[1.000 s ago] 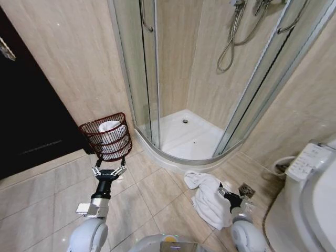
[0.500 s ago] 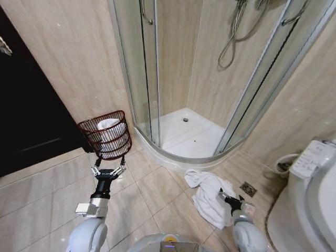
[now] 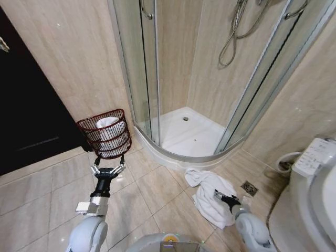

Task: Discard the used towel into the hamper.

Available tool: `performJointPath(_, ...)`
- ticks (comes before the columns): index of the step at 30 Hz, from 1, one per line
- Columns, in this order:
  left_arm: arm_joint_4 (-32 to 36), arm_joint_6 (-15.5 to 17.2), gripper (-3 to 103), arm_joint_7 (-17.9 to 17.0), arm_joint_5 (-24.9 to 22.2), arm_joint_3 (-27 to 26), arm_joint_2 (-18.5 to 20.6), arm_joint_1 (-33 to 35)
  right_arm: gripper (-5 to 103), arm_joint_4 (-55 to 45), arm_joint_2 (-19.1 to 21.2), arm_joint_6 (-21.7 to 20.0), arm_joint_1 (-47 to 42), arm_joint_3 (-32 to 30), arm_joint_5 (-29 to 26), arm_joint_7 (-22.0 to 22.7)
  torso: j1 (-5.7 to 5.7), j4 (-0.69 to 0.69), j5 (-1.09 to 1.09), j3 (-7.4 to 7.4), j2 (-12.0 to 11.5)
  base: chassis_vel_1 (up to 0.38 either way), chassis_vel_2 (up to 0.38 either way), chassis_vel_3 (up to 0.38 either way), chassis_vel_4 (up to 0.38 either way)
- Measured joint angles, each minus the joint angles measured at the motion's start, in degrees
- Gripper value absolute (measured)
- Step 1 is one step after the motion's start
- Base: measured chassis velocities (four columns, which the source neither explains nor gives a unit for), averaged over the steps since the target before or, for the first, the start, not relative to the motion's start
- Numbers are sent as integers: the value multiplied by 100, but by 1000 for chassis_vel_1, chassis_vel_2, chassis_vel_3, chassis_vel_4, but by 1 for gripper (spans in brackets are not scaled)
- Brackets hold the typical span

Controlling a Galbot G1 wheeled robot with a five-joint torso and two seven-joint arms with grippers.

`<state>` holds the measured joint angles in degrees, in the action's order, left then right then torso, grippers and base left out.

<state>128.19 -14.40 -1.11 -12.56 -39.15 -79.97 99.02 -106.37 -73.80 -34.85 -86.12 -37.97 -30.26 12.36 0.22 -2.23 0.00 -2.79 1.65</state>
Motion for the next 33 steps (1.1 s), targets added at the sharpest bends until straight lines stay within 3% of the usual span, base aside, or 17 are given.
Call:
performJointPath(7, 31, 60, 100, 0, 14, -24, 12, 8, 100, 569, 230, 29, 270, 98, -36, -69, 1, 0, 0, -12, 15, 0, 0, 0, 0)
performJointPath(10, 33, 123, 100, 1, 41, -51, 45, 9, 100, 947, 389, 197, 418, 213, 35, -355, 4, 1, 0, -20, 27, 0, 0, 0, 0)
performJointPath(22, 94, 308, 100, -4, 165, -30, 54, -29, 100, 1532, 412, 205, 757, 296, -9, -735, 7, 1, -1, -33, 43, 0, 0, 0, 0)
performJointPath(33, 130, 407, 100, -19, 332, 140, -83, -63, 103, 1861, 393, 510, 881, 314, 9, -1024, 10, 1, 0, -41, 52, 0, 0, 0, 0)
